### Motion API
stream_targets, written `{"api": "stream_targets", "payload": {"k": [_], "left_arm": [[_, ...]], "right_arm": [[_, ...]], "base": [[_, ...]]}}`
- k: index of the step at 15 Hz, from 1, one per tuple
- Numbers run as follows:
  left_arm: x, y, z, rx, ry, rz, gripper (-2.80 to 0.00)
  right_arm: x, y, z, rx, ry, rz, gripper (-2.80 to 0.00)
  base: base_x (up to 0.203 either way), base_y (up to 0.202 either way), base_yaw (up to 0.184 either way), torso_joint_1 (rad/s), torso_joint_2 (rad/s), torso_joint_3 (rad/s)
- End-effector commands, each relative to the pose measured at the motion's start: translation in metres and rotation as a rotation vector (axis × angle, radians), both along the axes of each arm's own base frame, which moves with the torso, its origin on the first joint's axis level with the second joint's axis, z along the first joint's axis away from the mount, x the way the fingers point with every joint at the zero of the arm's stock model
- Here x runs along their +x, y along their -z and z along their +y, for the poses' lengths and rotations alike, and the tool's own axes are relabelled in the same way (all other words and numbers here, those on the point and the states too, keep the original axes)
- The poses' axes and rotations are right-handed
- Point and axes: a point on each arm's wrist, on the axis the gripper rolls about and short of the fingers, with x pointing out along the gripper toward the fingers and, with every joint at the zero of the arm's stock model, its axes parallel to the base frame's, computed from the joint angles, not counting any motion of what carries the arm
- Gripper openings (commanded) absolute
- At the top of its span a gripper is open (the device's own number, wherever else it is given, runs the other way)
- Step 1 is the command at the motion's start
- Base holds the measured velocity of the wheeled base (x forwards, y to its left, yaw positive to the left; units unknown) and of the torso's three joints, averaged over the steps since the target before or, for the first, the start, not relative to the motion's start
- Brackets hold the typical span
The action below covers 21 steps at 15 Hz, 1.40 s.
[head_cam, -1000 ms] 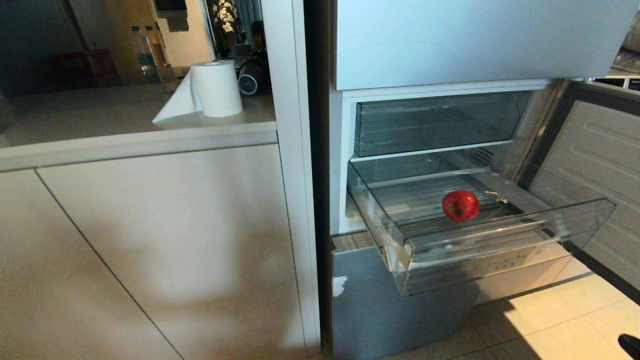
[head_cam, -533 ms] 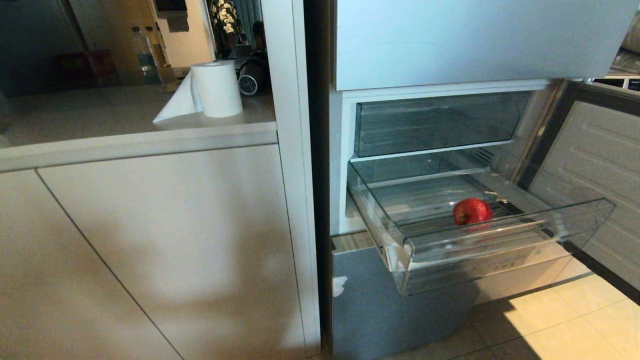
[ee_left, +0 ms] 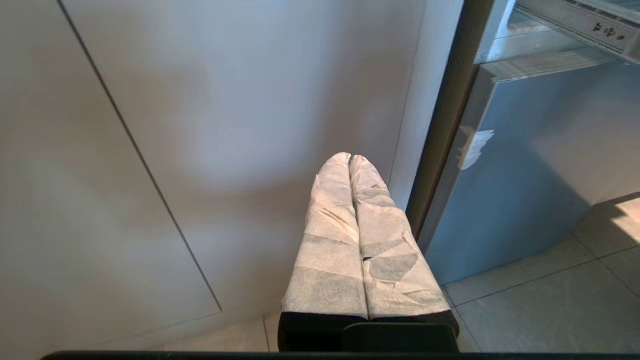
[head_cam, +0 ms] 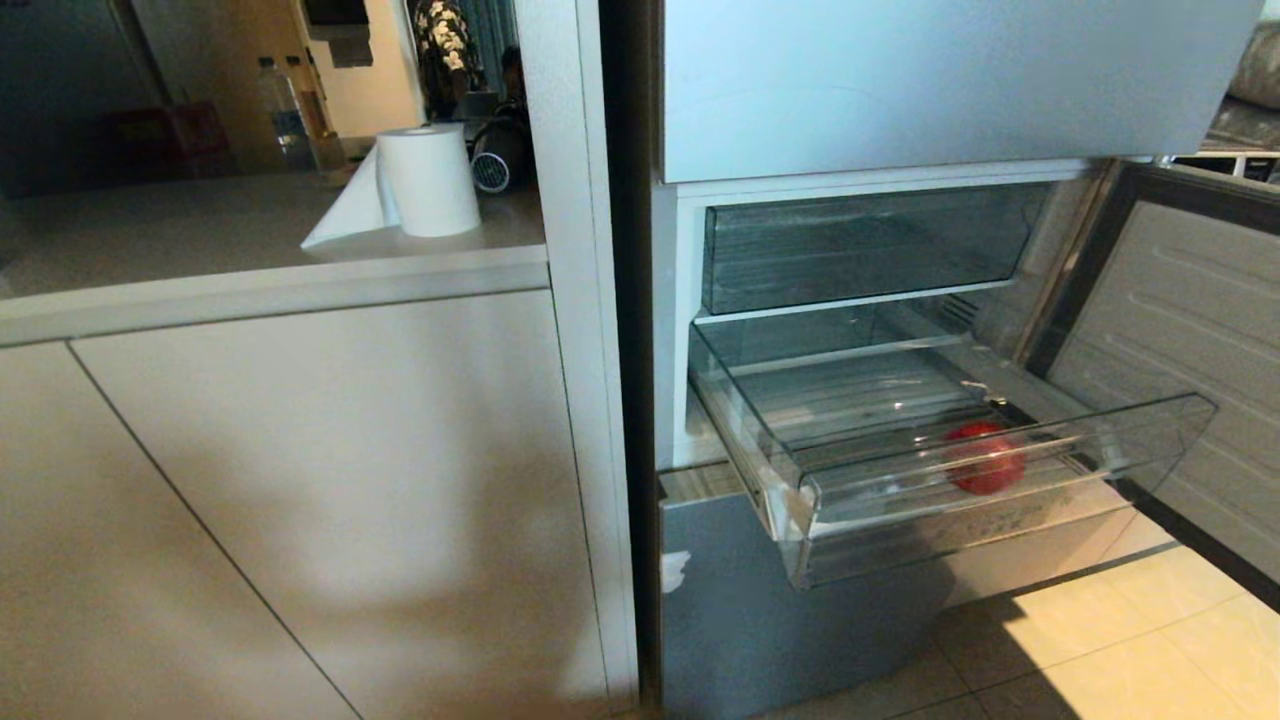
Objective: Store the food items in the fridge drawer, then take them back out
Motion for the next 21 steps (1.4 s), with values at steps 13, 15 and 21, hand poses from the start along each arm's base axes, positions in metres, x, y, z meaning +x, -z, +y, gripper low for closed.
{"api": "stream_targets", "payload": {"k": [13, 15, 21], "left_arm": [[0.0, 0.0, 0.0, 0.0, 0.0, -0.002, -2.8], [0.0, 0.0, 0.0, 0.0, 0.0, -0.002, -2.8], [0.0, 0.0, 0.0, 0.0, 0.0, -0.003, -2.8]], "right_arm": [[0.0, 0.0, 0.0, 0.022, 0.001, -0.003, -2.8], [0.0, 0.0, 0.0, 0.017, -0.003, -0.003, -2.8], [0.005, -0.015, -0.001, 0.056, 0.04, 0.042, -2.8]], "base": [[-0.002, 0.007, -0.166, 0.003, 0.0, 0.004], [0.0, 0.008, -0.143, 0.009, 0.0, 0.003], [0.0, 0.001, -0.012, 0.0, 0.0, 0.0]]}}
